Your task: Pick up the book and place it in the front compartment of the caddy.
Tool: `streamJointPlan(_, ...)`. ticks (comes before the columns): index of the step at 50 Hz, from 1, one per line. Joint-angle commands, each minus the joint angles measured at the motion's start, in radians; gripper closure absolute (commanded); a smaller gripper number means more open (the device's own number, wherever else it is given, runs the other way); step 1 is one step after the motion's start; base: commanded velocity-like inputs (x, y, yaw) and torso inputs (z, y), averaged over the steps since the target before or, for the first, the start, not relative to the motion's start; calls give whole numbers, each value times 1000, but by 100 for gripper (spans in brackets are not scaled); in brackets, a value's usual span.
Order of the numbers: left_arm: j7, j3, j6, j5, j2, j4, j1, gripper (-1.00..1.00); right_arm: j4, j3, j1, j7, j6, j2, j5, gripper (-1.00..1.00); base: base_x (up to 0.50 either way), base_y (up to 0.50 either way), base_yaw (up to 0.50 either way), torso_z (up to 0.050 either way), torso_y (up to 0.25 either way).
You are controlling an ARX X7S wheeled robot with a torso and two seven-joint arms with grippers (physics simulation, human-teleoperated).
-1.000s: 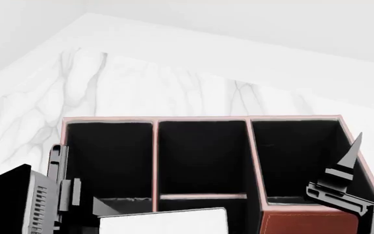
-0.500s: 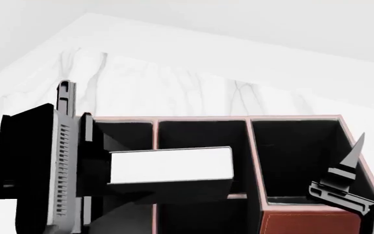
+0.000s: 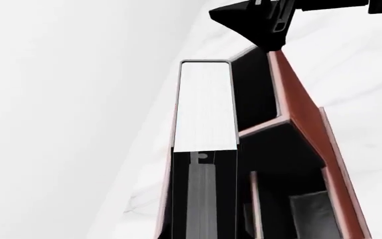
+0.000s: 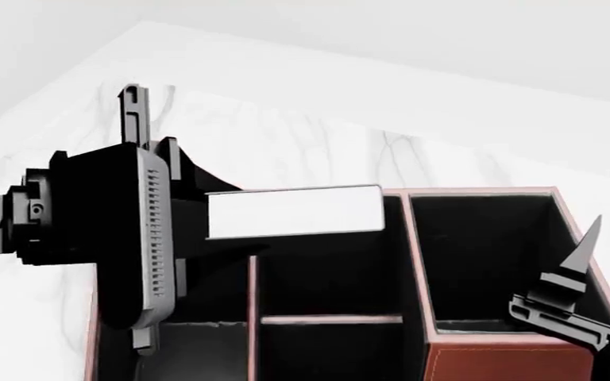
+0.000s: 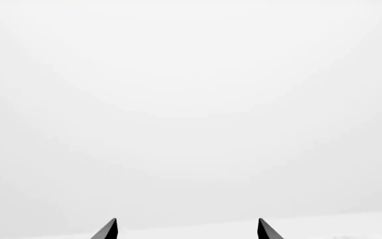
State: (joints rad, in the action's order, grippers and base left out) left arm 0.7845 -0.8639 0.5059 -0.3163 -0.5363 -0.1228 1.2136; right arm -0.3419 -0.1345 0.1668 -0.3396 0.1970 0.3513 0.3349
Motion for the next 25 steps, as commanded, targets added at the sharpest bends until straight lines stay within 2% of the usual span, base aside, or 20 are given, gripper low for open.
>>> streamJointPlan(1,-19,9,-172,40,32,109,-14,100,2,1,1,-2,-7,3,-2,-100,0,0,0,0,0)
streamJointPlan(25,35,18,-237,-7,104,304,-10,100,18,4,8,-8,-12,7,-1,-100,0,0,0,1,1)
